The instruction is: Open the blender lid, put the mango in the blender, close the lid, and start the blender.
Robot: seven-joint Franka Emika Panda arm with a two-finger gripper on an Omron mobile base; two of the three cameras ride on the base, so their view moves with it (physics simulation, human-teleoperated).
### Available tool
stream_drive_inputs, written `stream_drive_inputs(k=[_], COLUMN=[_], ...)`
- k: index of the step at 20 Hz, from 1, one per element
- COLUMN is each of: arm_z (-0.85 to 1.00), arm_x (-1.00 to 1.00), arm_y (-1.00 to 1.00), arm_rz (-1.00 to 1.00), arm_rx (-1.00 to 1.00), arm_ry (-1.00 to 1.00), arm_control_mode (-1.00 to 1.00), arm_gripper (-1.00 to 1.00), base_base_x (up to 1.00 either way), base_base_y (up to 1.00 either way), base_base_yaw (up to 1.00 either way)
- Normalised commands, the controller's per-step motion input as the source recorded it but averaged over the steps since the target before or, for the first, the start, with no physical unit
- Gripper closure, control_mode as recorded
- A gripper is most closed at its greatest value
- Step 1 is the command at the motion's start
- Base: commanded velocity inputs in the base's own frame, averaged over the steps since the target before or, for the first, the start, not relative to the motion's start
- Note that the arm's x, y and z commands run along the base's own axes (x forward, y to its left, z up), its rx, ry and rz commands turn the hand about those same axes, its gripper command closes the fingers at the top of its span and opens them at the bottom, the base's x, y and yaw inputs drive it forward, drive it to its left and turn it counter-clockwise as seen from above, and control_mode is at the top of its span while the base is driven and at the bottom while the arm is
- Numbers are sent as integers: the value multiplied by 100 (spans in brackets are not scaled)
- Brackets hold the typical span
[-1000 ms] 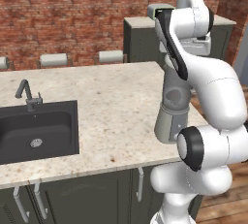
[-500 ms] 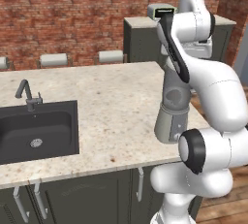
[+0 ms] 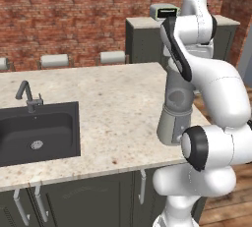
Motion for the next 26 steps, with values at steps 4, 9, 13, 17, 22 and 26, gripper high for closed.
stream_drive_inputs(k=[4, 9, 13, 17, 22, 26], arm_z=[-4, -11, -9, -15, -15, -3], arm_x=[33, 26, 6, 0, -1, 0], arm_y=[-3, -3, -10, -4, 0, 0], arm_rz=[11, 11, 8, 5, 3, 2], arm_rx=[4, 2, 0, 0, 0, 0], arm_ry=[0, 0, 0, -3, -2, 0], arm_control_mode=[-100, -100, -100, -100, -100, -100], arm_gripper=[100, 100, 100, 100, 100, 100], base_base_x=[0, 0, 0, 0, 0, 0], base_base_y=[0, 0, 0, 0, 0, 0], base_base_yaw=[0, 0, 0, 0, 0, 0])
